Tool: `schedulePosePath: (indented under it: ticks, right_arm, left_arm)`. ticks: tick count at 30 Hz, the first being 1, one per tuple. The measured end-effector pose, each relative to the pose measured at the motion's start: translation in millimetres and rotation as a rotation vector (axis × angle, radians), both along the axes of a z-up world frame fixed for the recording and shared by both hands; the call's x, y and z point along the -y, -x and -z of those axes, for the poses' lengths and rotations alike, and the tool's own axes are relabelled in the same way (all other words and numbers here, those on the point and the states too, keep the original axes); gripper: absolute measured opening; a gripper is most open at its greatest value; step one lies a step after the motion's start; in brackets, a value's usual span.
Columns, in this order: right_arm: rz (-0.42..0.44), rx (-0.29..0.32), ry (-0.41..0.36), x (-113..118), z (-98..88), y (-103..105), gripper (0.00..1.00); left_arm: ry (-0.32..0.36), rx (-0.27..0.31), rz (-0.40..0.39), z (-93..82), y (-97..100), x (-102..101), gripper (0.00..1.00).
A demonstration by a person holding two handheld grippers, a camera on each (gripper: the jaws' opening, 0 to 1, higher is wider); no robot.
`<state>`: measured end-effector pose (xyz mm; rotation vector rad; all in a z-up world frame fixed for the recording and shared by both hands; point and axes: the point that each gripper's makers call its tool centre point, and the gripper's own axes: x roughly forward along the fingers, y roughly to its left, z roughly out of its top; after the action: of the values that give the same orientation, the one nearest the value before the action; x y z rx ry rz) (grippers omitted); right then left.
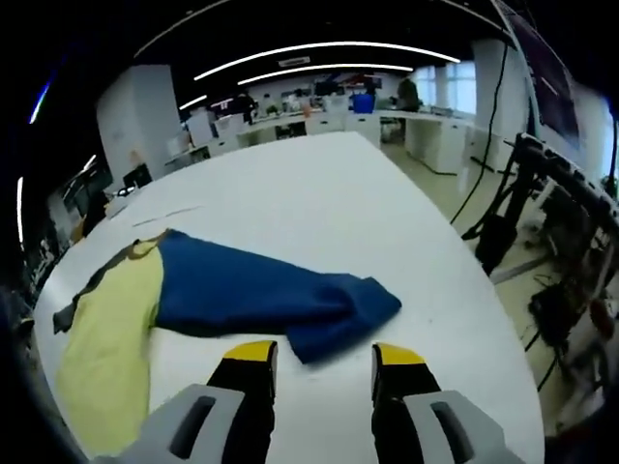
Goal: Fold the garment on the visible template until the final outline fits inside the template.
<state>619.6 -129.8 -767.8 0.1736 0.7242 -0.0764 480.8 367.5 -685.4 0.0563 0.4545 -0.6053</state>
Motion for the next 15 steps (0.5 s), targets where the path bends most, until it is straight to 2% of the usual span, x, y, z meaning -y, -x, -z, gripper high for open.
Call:
schedulePosePath:
  ticks: [7, 11, 15]
  right_arm:
    - [0.072, -0.015, -0.043, 2.4, 13.8, -3.8, 0.19]
    - [0.109, -0.013, -0.083, -3.4, 17.2, -1.8, 0.14]
    - [0.151, 0.012, -0.085, -3.2, 13.3, -1.8, 0.06]
  left_arm:
    - [-0.019, -0.016, 0.001, 4.9, 1.2, -1.5, 0.97]
    - [-0.019, -0.025, 0.001, 5.9, 2.5, -1.9, 0.96]
    - [-0.020, -0.036, 0.008, 7.1, 4.9, -2.2, 0.96]
